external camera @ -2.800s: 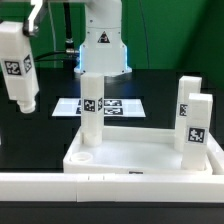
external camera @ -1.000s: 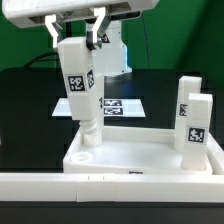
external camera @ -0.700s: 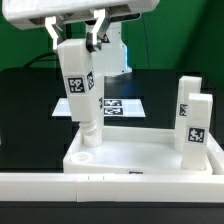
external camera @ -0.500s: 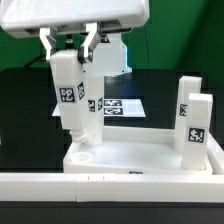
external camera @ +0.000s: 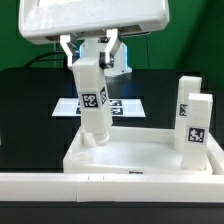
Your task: Assemble desk
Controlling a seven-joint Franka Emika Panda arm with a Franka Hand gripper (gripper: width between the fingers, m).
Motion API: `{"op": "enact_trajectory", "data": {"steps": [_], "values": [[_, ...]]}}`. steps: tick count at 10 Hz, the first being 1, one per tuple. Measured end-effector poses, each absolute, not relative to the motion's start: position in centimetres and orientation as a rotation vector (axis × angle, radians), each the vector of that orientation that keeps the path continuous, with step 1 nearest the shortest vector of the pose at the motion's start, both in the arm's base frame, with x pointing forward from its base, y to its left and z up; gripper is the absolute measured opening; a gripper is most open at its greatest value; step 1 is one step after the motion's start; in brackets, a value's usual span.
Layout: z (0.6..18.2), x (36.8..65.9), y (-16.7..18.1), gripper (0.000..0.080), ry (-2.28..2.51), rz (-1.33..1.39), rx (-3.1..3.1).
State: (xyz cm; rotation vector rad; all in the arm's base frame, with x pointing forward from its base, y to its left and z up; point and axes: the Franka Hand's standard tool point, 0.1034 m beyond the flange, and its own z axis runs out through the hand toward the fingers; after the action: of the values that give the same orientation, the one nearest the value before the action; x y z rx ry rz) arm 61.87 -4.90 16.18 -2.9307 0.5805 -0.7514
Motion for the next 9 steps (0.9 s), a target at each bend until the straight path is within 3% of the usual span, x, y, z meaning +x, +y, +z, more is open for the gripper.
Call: {"op": "enact_trajectory", "data": {"steps": [5, 8, 9], "values": [[16.2, 61.6, -6.0, 0.029, 0.567, -0.763, -2.958], [14.7, 61.6, -5.3, 0.029, 0.545, -0.795, -2.991], [15.1, 61.7, -5.4, 0.029, 0.541, -0.804, -2.996]]}}
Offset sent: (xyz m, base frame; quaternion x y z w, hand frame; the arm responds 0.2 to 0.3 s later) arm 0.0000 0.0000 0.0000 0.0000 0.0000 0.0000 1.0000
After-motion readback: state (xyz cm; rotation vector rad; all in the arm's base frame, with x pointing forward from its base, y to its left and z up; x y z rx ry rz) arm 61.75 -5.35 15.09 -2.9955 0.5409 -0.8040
